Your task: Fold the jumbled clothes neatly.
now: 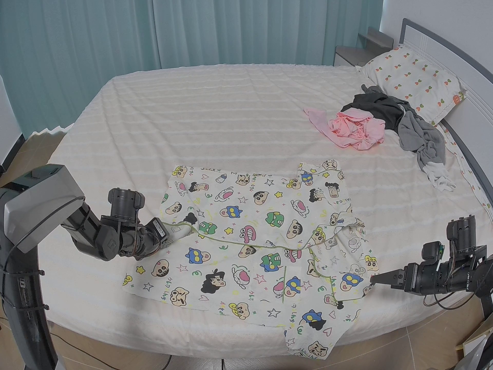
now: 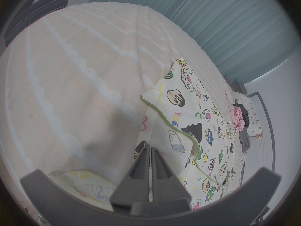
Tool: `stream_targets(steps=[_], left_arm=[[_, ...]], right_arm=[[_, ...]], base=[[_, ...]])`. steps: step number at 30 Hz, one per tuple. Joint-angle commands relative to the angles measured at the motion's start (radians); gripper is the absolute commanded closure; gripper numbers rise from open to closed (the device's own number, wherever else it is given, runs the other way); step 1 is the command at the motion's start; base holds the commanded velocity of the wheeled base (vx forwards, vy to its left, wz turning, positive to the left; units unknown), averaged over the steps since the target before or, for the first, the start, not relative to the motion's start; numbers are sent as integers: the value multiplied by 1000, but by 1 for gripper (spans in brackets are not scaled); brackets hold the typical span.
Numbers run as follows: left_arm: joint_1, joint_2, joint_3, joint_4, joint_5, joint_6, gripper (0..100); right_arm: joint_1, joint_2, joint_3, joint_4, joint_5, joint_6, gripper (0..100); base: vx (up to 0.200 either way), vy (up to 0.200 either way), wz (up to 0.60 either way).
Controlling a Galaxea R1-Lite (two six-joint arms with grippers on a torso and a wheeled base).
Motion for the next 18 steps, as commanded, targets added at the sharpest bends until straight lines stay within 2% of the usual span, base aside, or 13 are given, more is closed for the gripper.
stream_targets(steps=[1,4,5,10,18], left_arm=[[13,-46,29,-2,-1,5,100],[18,-51,41,-4,-1,31,100],[23,-49,41,-5,-1,37,0],[36,-37,29,-7,-2,39,0],[38,4,20,-56,-51,31,0]], right_arm=[[1,7,0,0,1,0,0],[1,10,0,0,0,-3,0],[1,10,2,0,1,-3,0],[1,10,4,0,0,-3,0],[1,16,4,0,0,-3,0]], base=[[0,0,0],[0,0,0],[0,0,0],[0,0,0],[0,0,0]])
